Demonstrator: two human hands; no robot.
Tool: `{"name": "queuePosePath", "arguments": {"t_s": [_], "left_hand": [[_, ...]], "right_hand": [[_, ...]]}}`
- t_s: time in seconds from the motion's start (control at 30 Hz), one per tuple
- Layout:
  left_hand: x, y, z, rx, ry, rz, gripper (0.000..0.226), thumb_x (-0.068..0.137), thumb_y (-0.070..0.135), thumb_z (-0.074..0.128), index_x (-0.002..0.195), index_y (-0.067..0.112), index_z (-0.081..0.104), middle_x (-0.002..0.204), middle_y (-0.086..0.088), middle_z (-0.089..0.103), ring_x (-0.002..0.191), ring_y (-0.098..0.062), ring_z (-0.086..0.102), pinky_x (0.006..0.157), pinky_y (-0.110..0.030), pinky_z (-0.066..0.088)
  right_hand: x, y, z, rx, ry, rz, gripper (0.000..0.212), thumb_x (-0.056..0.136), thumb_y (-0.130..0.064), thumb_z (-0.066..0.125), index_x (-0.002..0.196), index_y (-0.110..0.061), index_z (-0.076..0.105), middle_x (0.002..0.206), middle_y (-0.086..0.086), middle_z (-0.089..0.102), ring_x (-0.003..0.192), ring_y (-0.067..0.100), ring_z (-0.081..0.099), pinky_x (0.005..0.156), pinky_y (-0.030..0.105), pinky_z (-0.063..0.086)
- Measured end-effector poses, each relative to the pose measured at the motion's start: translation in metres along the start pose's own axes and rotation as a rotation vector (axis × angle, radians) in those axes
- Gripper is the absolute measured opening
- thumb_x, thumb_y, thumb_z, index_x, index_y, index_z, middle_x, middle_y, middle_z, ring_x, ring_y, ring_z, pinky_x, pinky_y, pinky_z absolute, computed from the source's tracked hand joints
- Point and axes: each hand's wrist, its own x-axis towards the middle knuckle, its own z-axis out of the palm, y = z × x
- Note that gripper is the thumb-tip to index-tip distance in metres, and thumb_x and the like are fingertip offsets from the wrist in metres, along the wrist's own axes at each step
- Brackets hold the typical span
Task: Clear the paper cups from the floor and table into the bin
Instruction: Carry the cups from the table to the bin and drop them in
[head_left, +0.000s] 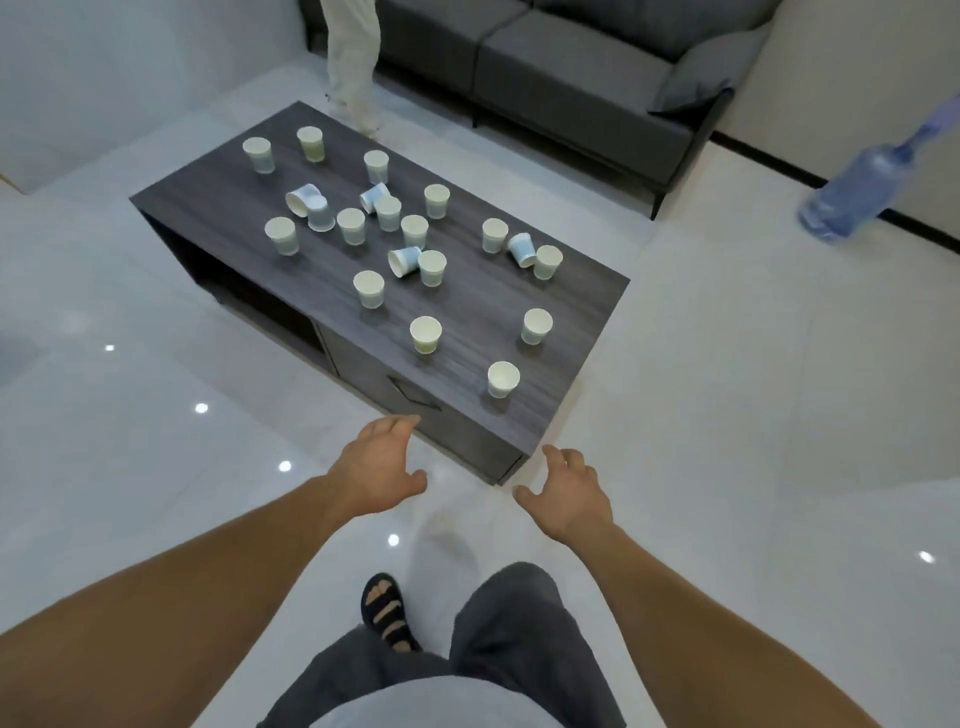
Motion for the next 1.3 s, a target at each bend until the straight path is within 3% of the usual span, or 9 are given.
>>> {"name": "queuePosePath", "arguments": {"t_s": [0.4,0.67,0.8,0.9,1.0,1.07,1.17,1.23,1.3], "left_hand": [[0.157,0.013,-0.015,-0.117,-0.03,-0.16,0.086,0.082,0.043,0.067,0.15,0.024,0.02,0.154,0.0,0.028,0.139,-0.019,0.027,0.11,-0.031,0.028],[0.235,-0.023,0.064,-0.264,-0.015,-0.259,0.088,0.079,0.04,0.067,0.15,0.026,0.018,0.154,0.007,0.026,0.138,-0.013,0.028,0.106,-0.025,0.031],[0.256,-0.034,0.11,-0.349,-0.016,-0.252,0.093,0.077,0.041,0.069,0.15,0.032,0.012,0.153,0.01,0.025,0.137,-0.009,0.027,0.103,-0.018,0.026],[0.262,-0.036,0.124,-0.412,0.036,-0.245,0.096,0.076,0.04,0.071,0.151,0.03,0.011,0.155,0.01,0.021,0.139,-0.008,0.023,0.107,-0.017,0.022],[0.26,-0.04,0.12,-0.469,0.117,-0.215,0.095,0.074,0.04,0.073,0.15,0.027,0.017,0.152,0.01,0.027,0.139,-0.007,0.026,0.111,-0.018,0.025],[0.257,-0.049,0.11,-0.516,0.177,-0.237,0.094,0.071,0.038,0.076,0.148,0.025,0.023,0.146,0.01,0.035,0.135,-0.009,0.033,0.109,-0.026,0.035],[0.25,-0.068,0.093,-0.488,0.291,-0.236,0.084,0.069,0.044,0.076,0.141,0.031,0.034,0.132,0.014,0.049,0.119,-0.007,0.047,0.096,-0.019,0.04],[0.243,-0.082,0.086,-0.477,0.348,-0.276,0.076,0.07,0.048,0.075,0.135,0.036,0.036,0.123,0.017,0.052,0.108,-0.005,0.051,0.091,-0.018,0.041],[0.233,-0.097,0.084,-0.5,0.382,-0.379,0.076,0.071,0.05,0.076,0.134,0.037,0.033,0.12,0.016,0.052,0.105,-0.007,0.051,0.09,-0.021,0.045]], "right_hand": [[0.23,-0.009,-0.048,0.003,-0.13,-0.126,0.083,0.081,-0.046,0.062,0.15,-0.03,0.018,0.15,0.005,0.022,0.133,0.032,0.031,0.103,0.043,0.04],[0.342,-0.009,0.025,-0.171,-0.269,-0.227,0.095,0.08,-0.042,0.072,0.152,-0.034,0.01,0.157,0.001,0.001,0.135,0.034,0.027,0.098,0.045,0.044],[0.353,-0.008,0.054,-0.134,-0.246,-0.235,0.076,0.086,-0.035,0.067,0.148,-0.03,0.023,0.149,0.004,0.024,0.125,0.028,0.04,0.095,0.04,0.048],[0.343,-0.027,0.061,0.073,-0.196,-0.241,0.07,0.084,-0.036,0.067,0.144,-0.026,0.034,0.138,0.0,0.039,0.118,0.022,0.049,0.091,0.033,0.045],[0.32,-0.061,0.057,0.325,-0.307,-0.304,0.075,0.081,-0.048,0.068,0.145,-0.029,0.035,0.139,-0.009,0.043,0.123,0.01,0.047,0.098,0.026,0.04],[0.308,-0.084,0.053,0.391,-0.415,-0.377,0.069,0.08,-0.057,0.065,0.141,-0.041,0.037,0.137,-0.019,0.049,0.123,0.002,0.047,0.103,0.027,0.041],[0.306,-0.113,0.048,0.409,-0.501,-0.474,0.048,0.079,-0.067,0.057,0.122,-0.068,0.036,0.12,-0.037,0.053,0.114,-0.012,0.05,0.101,0.025,0.045],[0.32,-0.13,0.046,0.367,-0.42,-0.537,0.059,0.082,-0.072,0.049,0.137,-0.055,0.034,0.136,-0.027,0.048,0.125,-0.005,0.044,0.106,0.03,0.041],[0.346,-0.147,0.047,0.248,-0.143,-0.57,0.077,0.085,-0.068,0.052,0.148,-0.032,0.03,0.152,-0.005,0.034,0.136,0.013,0.032,0.107,0.034,0.035]]}}
